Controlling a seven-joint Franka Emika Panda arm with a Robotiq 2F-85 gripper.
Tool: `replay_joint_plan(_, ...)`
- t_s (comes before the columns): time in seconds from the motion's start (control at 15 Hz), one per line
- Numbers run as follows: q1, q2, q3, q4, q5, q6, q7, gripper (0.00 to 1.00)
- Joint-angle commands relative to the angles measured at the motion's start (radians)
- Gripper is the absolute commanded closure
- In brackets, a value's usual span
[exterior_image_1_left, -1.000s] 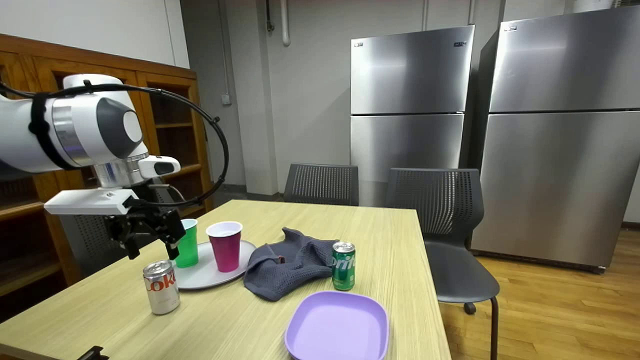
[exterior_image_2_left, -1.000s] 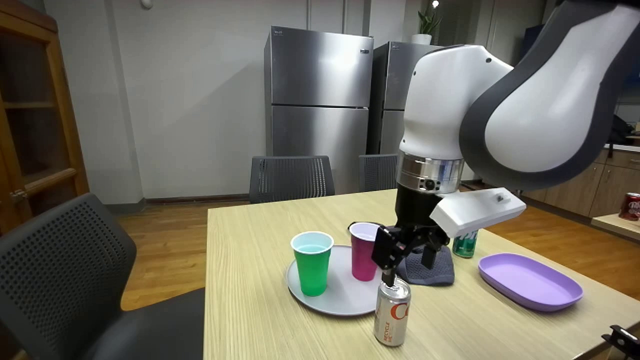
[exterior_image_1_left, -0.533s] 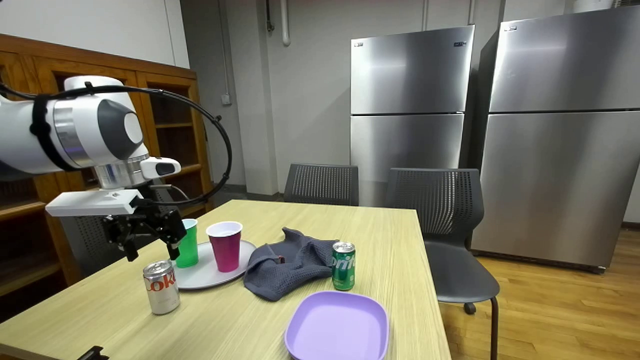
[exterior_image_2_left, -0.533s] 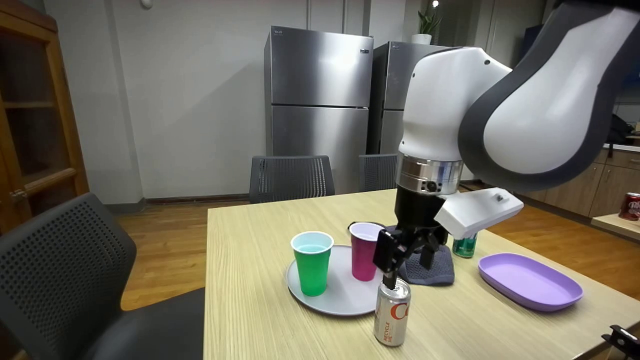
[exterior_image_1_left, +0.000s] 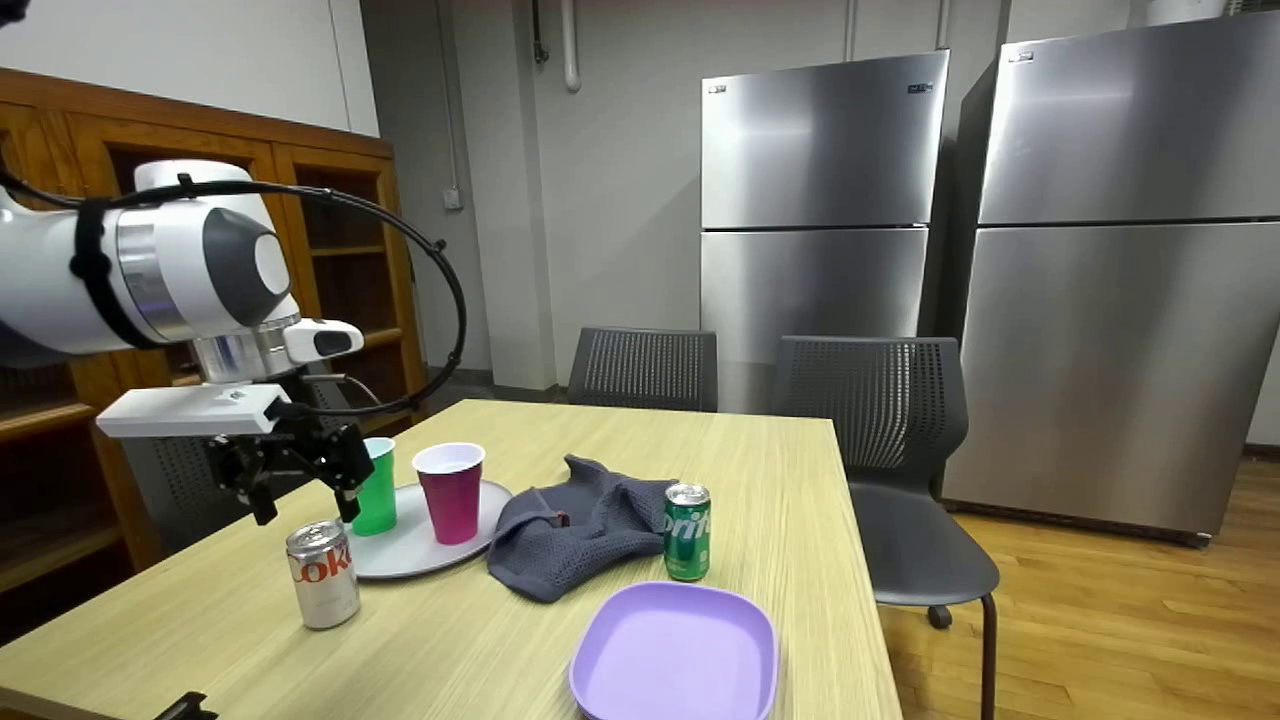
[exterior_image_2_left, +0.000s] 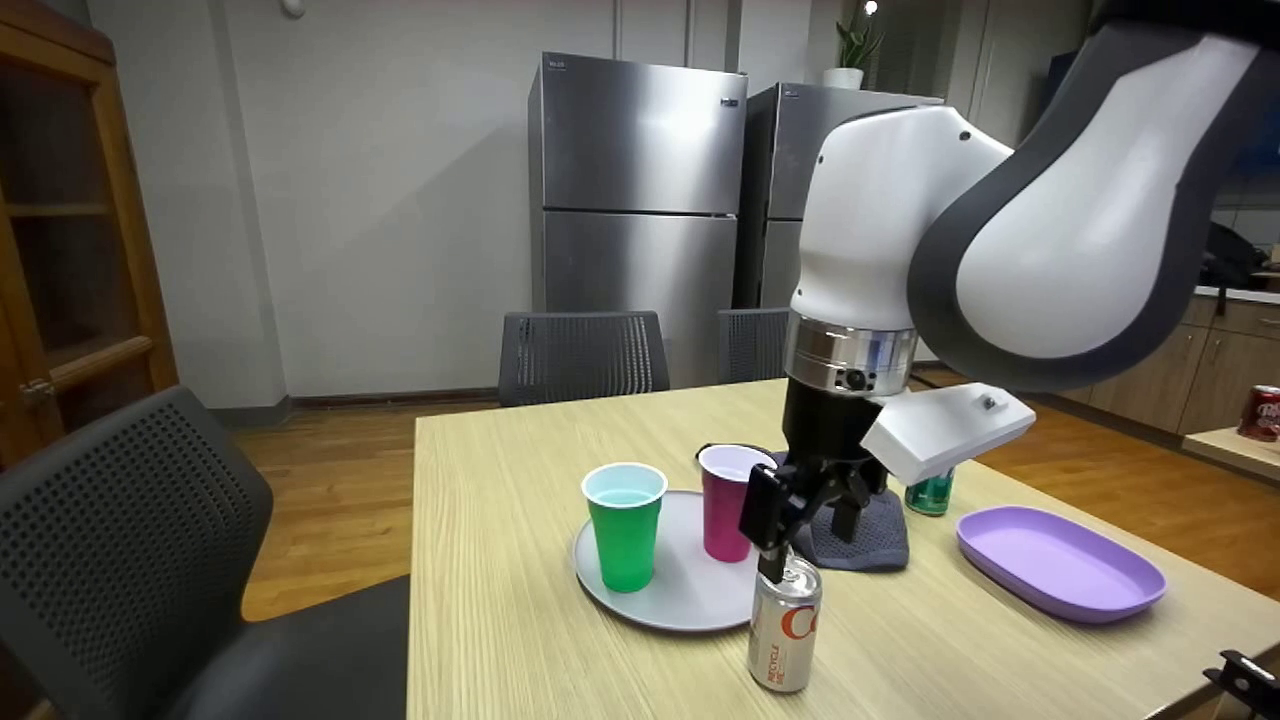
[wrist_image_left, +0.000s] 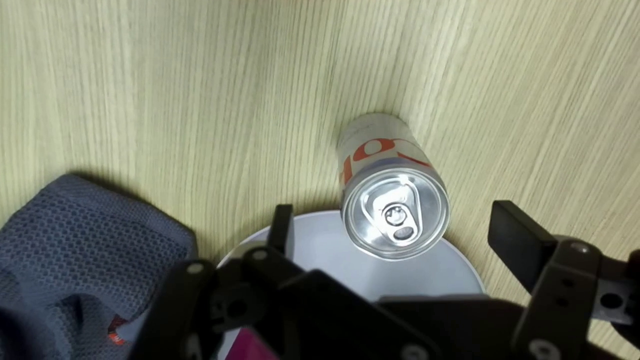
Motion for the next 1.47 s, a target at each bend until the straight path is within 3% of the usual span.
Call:
replay_joint_plan(0.0, 0.015, 0.032, -0.014, 0.032, -0.041, 0.015, 0.037, 0.0)
replay_joint_plan(0.53, 0.035, 0.088, -0.024, 0.073, -0.065, 0.015, 0.059, 0.0)
replay_joint_plan(1.4, 0.111, 0.134, -0.094, 0.074, -0.134, 0.024, 0.129, 0.0)
